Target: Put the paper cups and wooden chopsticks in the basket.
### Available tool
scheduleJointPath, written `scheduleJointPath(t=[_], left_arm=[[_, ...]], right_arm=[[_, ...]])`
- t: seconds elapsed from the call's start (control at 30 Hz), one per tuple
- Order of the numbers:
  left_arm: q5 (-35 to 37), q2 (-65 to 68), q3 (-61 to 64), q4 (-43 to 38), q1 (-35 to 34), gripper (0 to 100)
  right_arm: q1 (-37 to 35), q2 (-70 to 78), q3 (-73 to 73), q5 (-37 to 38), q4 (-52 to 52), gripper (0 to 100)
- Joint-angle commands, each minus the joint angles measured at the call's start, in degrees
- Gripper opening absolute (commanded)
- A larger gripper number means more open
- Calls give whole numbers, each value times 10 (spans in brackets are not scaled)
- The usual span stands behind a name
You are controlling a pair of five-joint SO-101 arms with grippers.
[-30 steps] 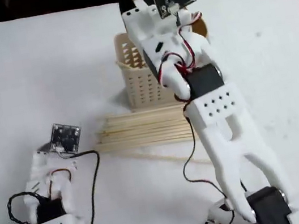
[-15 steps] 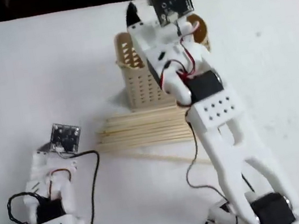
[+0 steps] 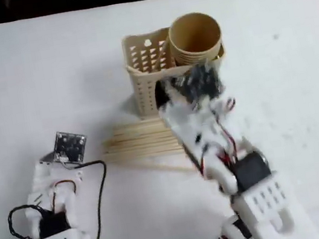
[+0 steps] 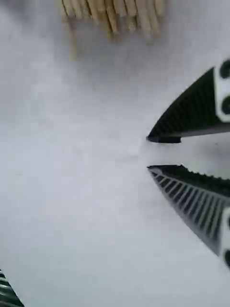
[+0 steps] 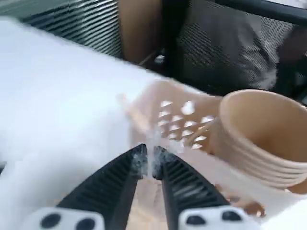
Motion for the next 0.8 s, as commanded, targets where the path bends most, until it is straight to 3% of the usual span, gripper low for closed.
scheduleJointPath(t=[0.0, 0.27, 0.37, 0.5, 0.77], left_arm=[[-4, -8, -2, 2, 19, 96], [-4, -8, -2, 2, 19, 95], [-4, -8, -2, 2, 19, 95], [-4, -8, -2, 2, 19, 95], [-4, -8, -2, 2, 19, 95]], right_arm=[[-60, -4, 3, 102, 101, 32], [-116, 209, 0, 222, 137, 33], [-140, 293, -1, 262, 132, 77], [-153, 392, -1, 292, 106, 156], [-151, 495, -1, 306, 35, 139]])
